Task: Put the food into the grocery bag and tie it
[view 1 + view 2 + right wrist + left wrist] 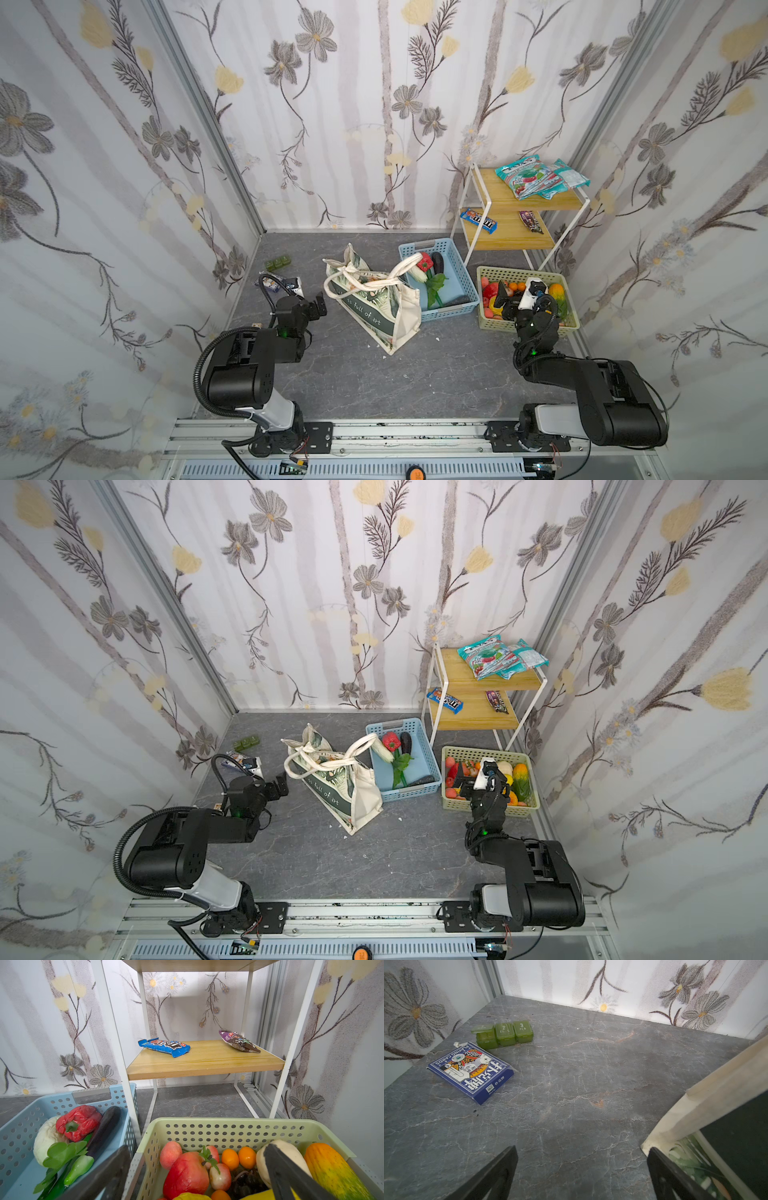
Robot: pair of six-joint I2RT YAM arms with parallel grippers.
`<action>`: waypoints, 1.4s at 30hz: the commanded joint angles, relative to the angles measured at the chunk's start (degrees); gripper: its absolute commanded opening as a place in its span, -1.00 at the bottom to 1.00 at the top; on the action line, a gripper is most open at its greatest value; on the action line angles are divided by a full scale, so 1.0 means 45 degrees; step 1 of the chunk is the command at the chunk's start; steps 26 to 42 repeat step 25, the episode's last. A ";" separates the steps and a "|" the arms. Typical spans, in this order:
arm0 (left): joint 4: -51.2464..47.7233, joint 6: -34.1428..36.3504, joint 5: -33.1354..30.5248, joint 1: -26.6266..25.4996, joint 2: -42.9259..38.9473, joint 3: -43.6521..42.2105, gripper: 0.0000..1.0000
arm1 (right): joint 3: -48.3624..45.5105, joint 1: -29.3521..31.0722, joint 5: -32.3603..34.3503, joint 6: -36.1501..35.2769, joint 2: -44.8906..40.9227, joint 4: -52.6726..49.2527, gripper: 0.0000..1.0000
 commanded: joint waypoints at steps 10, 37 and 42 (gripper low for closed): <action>0.0487 0.0243 -0.0369 -0.0118 0.0005 0.0158 1.00 | 0.0032 0.0008 -0.0067 -0.0266 0.0061 0.0569 0.99; 0.0454 0.0263 -0.0424 -0.0162 0.0017 0.0144 1.00 | 0.0031 0.0019 -0.0070 -0.0282 0.0040 0.0566 0.99; 0.0454 0.0263 -0.0424 -0.0162 0.0017 0.0144 1.00 | 0.0031 0.0019 -0.0070 -0.0282 0.0040 0.0566 0.99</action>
